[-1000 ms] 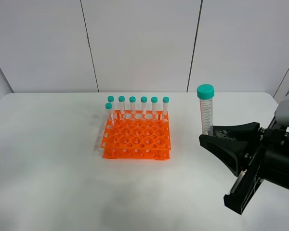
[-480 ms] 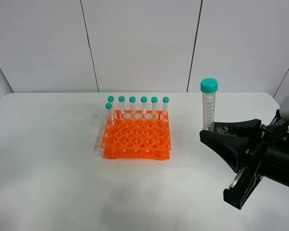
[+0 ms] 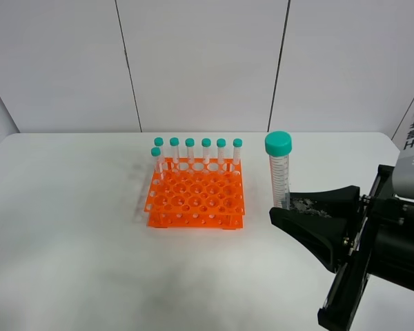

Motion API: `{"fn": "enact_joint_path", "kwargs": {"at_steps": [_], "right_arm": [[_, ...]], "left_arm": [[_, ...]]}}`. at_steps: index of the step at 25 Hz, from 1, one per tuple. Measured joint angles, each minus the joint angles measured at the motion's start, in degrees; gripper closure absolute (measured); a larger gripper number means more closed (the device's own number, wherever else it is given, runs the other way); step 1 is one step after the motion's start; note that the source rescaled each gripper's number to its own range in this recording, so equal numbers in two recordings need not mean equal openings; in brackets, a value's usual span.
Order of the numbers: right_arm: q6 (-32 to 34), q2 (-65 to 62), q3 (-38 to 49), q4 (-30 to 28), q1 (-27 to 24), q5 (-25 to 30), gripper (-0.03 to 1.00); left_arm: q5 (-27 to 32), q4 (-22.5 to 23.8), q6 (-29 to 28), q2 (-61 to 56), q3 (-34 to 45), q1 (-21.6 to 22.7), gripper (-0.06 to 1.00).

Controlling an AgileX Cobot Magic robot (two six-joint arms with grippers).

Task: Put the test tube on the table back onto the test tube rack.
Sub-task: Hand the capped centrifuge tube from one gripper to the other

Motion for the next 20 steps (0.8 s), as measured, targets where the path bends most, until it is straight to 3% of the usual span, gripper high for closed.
{"fn": "enact_joint_path", "kwargs": {"at_steps": [8, 11, 18, 20], "right_arm": [[-0.17, 0.0, 0.0, -0.31, 0.0, 0.38, 0.95], [-0.17, 0.0, 0.0, -0.31, 0.0, 0.38, 0.95], [-0.17, 0.0, 0.0, -0.31, 0.0, 0.38, 0.95], [-0.21, 0.0, 0.0, -0.44, 0.0, 0.52, 0.95]], "left_arm": [[0.13, -0.51, 0.19, 0.0, -0.02, 0.0, -0.06], [0.39, -1.86, 2.89, 0.0, -0.71, 0.0, -0.06], [0.61, -10.92, 7.26, 1.43, -6.59, -2.53, -0.06], [-0.72, -15.38, 10.15, 3.01, -8.49, -2.82, -0.06]]}}
